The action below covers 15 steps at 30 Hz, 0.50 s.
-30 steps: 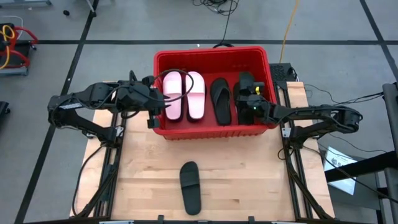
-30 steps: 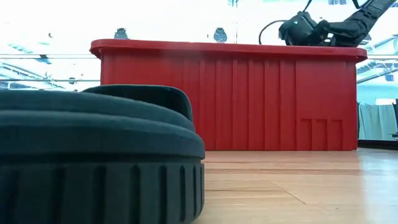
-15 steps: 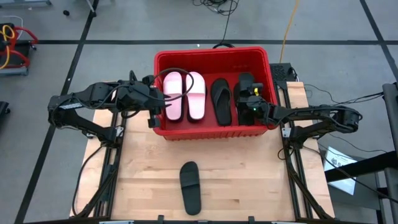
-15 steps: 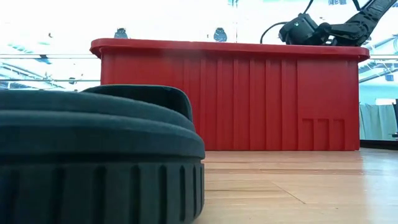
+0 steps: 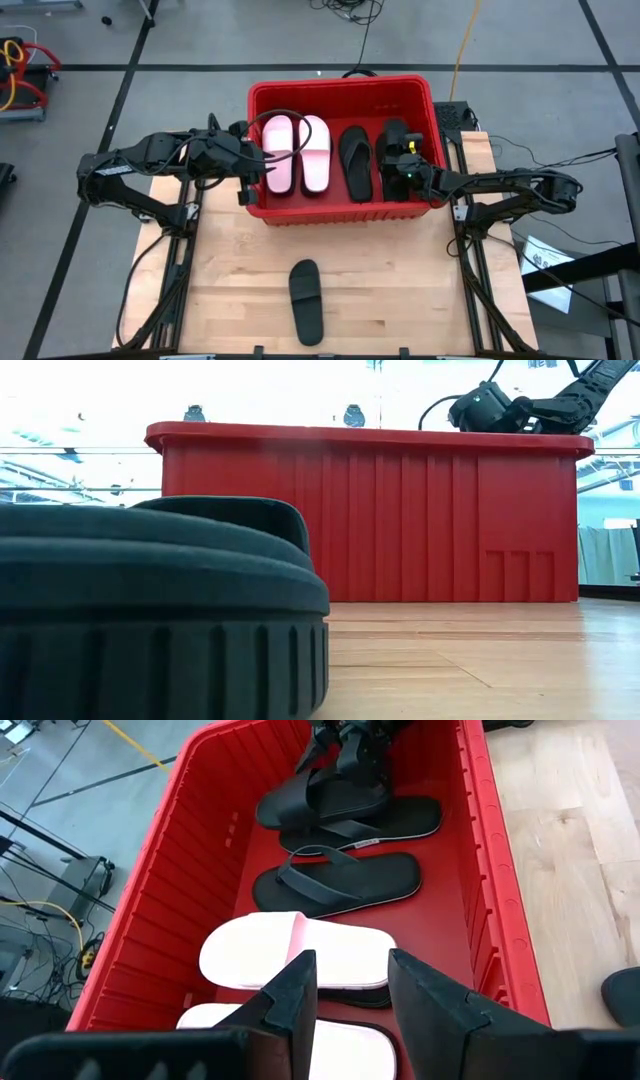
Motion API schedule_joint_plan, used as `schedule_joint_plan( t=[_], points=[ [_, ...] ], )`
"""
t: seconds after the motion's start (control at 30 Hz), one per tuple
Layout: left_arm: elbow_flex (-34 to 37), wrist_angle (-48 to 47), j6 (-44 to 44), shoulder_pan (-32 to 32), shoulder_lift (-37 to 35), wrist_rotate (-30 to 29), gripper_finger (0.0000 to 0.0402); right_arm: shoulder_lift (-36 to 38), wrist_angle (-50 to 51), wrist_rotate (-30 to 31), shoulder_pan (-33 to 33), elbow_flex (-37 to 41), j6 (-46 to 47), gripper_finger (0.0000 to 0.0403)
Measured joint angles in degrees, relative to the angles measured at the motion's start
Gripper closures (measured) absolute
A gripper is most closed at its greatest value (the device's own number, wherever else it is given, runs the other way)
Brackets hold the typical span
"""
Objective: Pick and place slides into bin
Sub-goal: Put the black slide into the red container
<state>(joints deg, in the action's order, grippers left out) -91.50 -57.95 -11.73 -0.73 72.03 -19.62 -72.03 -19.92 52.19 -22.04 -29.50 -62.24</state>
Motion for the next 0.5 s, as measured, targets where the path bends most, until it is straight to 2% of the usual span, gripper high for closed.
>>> schedule_joint_plan(
  t=[0.23,0.5],
  points=[
    [0.00,0.00,0.00,0.00,-0.02,0.00,0.0277,0.03,-0.02,0.56,0.00,-0.02,-0.20,0.0233],
    [0.00,-0.02,0.10,0.00,-0.02,0.00,0.0277,2.64,-2.35,0.56,0.02,-0.02,-2.83,0.0232]
  ],
)
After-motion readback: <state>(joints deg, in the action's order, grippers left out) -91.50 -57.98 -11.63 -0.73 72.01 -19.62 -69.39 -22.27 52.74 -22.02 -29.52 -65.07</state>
